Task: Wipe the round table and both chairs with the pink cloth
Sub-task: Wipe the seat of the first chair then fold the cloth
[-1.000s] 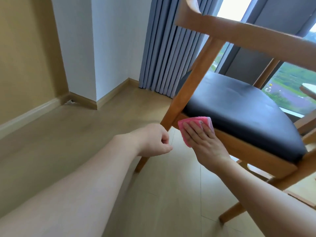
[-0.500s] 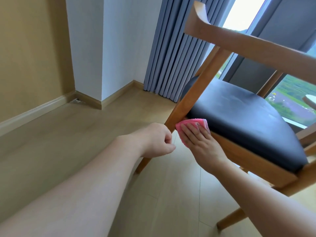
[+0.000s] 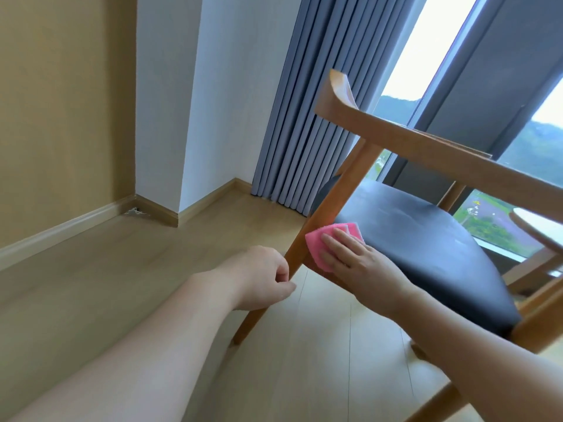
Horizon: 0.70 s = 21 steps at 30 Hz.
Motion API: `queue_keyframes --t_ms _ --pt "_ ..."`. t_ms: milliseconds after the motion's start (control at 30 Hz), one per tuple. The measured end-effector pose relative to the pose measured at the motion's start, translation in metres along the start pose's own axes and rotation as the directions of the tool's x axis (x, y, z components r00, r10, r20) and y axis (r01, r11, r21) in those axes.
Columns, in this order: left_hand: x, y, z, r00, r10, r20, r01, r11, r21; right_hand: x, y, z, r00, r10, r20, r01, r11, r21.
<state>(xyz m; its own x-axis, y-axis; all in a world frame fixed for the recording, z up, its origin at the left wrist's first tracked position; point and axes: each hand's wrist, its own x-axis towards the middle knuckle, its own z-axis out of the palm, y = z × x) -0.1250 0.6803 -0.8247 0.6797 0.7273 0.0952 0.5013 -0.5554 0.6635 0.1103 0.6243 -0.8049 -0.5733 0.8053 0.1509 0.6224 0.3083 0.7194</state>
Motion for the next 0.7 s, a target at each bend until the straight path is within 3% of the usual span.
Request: queue_keyframes --t_ms 267,333,433,533,700 --pt "0.000 -0.018 -0.020 0.998 0.041 -0.055 -0.043 0.999 -0.034 0.053 0.072 -0.065 0.974 0.129 -0.186 -0.141 0.989 -0.054" --pt "0.000 -0.021 -0.022 0.997 0.061 -0.052 -0.063 0.997 -0.035 0.068 0.077 -0.067 0.981 0.143 -0.130 -0.158 0.980 -0.119" --pt "-0.002 -0.027 -0.025 0.996 0.076 -0.038 -0.077 0.996 -0.036 0.075 0.071 -0.057 0.980 0.182 0.078 -0.160 0.961 -0.228" --pt "-0.003 -0.035 -0.027 0.997 0.067 -0.032 -0.069 0.996 -0.050 0.078 0.061 -0.050 0.963 0.238 0.123 -0.189 0.928 -0.322" --pt "-0.004 -0.044 -0.029 0.999 0.037 -0.006 -0.037 0.997 -0.074 0.081 0.035 -0.021 0.949 0.239 0.206 -0.183 0.949 -0.257"
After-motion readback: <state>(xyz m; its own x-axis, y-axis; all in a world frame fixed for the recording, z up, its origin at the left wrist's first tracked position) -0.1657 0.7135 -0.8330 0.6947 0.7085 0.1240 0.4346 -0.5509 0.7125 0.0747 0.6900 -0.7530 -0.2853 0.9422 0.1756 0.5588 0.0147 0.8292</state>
